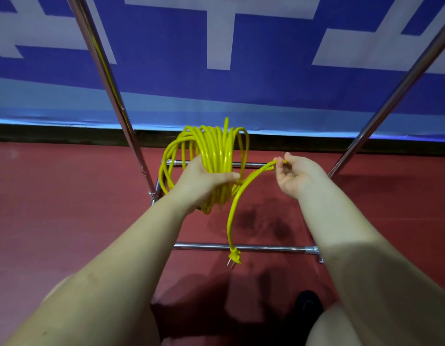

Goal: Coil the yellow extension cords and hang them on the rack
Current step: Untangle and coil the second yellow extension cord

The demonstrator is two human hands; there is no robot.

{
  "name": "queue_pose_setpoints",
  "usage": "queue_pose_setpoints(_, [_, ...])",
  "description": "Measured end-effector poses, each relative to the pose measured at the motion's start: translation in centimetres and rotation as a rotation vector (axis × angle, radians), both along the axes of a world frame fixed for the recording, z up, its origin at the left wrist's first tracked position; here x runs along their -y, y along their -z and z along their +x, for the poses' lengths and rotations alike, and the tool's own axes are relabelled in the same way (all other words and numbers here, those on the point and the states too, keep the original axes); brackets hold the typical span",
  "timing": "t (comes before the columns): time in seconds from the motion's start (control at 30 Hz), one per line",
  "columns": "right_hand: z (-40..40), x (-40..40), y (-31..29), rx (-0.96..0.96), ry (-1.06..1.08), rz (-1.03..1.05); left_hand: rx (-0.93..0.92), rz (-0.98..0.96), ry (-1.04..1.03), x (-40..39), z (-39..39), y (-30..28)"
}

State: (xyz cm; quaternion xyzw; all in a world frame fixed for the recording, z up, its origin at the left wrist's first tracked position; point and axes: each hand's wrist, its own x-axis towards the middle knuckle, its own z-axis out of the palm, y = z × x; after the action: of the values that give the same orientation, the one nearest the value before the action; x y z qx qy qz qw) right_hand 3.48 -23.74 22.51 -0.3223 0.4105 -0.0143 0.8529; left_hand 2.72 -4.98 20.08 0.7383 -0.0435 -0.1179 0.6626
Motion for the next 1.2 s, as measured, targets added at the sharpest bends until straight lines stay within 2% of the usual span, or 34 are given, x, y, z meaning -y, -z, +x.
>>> queue_pose_setpoints(0.17, [0.3, -0.2, 0.4, -0.02, 0.106, 0.069, -0.116, -0.06, 0.127, 0.9, -0.4, 0.4])
queue_pose_setpoints(0.37, [0.6, -0.3, 0.9, -0.021, 0.182, 0.114, -0.164, -0.077, 0.21, 1.5, -0.6, 0.2])
queue_pose_setpoints(0.47, [0.5, -0.7, 0.7, -0.004, 0.146, 0.087, -0.174, -0.056, 0.23, 1.6, -1.0, -0.1])
queue_pose_setpoints(0.6, [0.2, -1.1, -0.3, 0.117, 0.049, 0.014, -0.191, -0.08, 0.118, 1.6, -1.1, -0.4])
queue_pose_setpoints(0.67, [-0.1, -1.2, -0.9, 0.152, -0.1, -0.1, -0.23, -0.15, 0.029, 1.4, -0.8, -0.4])
queue_pose_setpoints(0.73, [-0.8, -1.4, -1.5, 0.159, -0.35, -0.31, -0.264, -0.224, -0.065, 1.1, -0.4, -0.3])
queue_pose_setpoints(0.87, [-3.2, -2.8, -1.3, 0.191, -1.065, -1.079, -0.282, -0.353, -0.238, 0.7, 0.4, -0.1])
queue_pose_setpoints(0.93, [-3.9, -3.8, -0.3, 0.279, -1.272, -1.306, -0.286, -0.373, -0.308, 0.5, 0.7, -0.1])
queue_pose_setpoints(1.13, [-4.0, -4.2, 1.2, 0.332, -1.457, -1.374, -0.282, -0.42, -0.417, -0.5, 1.4, -0.3])
queue_pose_setpoints(1.2, [-3.8, -3.9, 1.1, 0.327, -1.364, -1.464, -0.295, -0.442, -0.448, -1.1, 1.8, -0.2])
